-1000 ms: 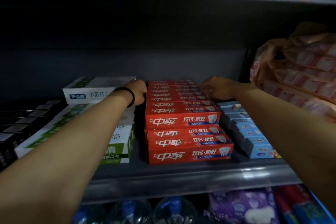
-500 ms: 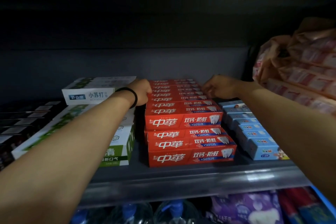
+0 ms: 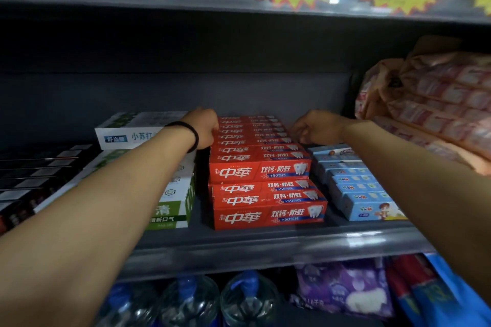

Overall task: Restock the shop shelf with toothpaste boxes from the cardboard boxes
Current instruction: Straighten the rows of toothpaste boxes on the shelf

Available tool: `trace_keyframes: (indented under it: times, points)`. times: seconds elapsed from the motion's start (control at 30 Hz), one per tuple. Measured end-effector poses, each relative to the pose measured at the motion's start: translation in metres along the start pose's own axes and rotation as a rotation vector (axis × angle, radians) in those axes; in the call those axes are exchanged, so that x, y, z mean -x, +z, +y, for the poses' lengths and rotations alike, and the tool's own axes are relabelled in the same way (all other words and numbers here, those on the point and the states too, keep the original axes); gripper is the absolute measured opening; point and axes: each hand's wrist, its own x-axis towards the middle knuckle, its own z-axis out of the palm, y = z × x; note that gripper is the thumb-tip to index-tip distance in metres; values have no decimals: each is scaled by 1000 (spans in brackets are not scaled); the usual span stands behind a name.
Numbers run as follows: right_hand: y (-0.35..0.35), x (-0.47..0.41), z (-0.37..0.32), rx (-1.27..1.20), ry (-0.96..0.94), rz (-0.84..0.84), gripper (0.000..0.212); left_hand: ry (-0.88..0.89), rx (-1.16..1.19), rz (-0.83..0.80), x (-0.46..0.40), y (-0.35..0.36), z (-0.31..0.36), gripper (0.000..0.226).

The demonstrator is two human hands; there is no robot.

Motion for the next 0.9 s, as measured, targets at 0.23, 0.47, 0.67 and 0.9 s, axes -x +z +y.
trace_keyframes:
  times: [0.23, 0.47, 0.67, 0.9]
  points:
    - [-11, 45, -32, 67, -36, 61, 24, 5, 28, 27, 62, -16, 23, 19]
    - [-4, 108, -75, 67, -160, 116, 19, 27, 41, 26, 146, -21, 46, 21]
    - [3, 157, -110, 129, -123, 52, 26, 92, 142, 17, 179, -24, 64, 20]
    - [-10, 180, -136, 204, -54, 54, 23, 152, 137, 34, 208, -34, 62, 14]
